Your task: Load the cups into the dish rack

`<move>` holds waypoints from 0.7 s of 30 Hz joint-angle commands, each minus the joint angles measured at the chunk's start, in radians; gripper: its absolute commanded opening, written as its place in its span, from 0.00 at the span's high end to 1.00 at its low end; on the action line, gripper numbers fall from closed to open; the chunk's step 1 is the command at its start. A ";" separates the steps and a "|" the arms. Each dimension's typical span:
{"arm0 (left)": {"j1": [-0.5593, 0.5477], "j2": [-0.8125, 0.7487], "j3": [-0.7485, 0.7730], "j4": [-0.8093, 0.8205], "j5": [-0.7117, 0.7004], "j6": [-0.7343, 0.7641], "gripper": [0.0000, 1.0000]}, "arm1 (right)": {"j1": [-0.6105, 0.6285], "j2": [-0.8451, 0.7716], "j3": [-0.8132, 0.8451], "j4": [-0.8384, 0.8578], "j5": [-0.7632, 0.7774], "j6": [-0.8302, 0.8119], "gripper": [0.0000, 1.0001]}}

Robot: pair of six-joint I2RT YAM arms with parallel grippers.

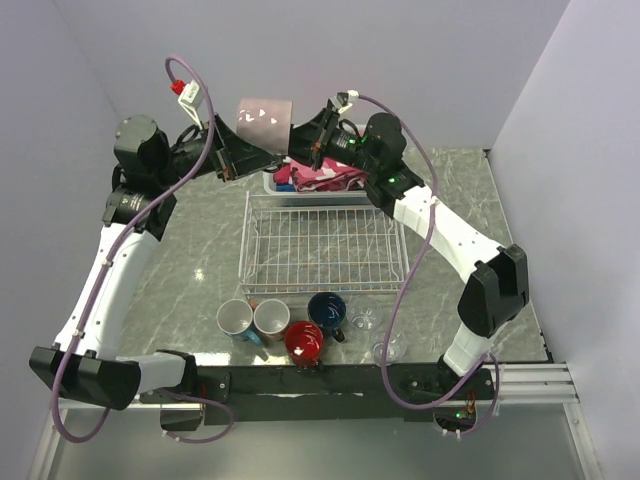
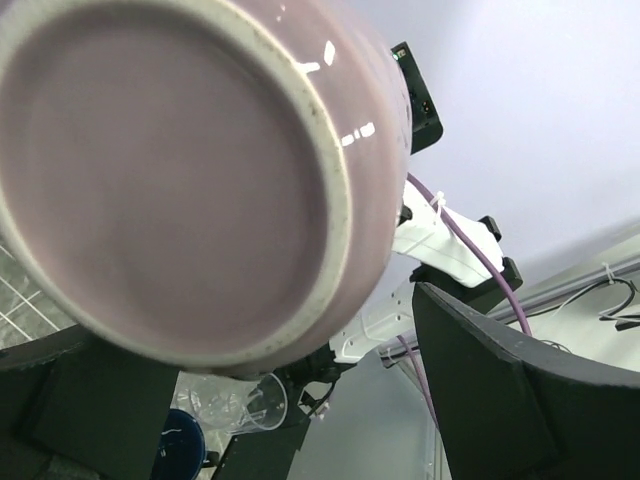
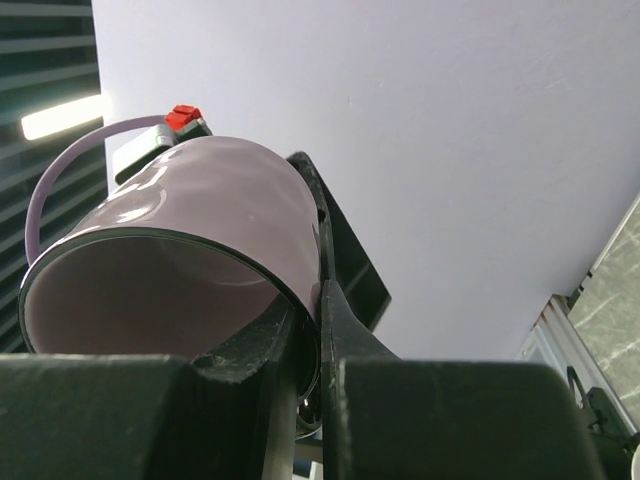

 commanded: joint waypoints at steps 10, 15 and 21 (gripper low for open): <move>-0.036 0.034 0.018 0.104 -0.041 -0.041 0.29 | 0.022 0.034 0.070 0.149 0.009 0.042 1.00; -0.035 0.067 0.068 0.165 -0.060 -0.107 0.50 | 0.031 0.043 0.048 0.167 0.011 0.049 1.00; -0.036 0.102 0.131 0.236 -0.054 -0.202 0.58 | 0.040 0.037 0.002 0.179 0.008 0.049 1.00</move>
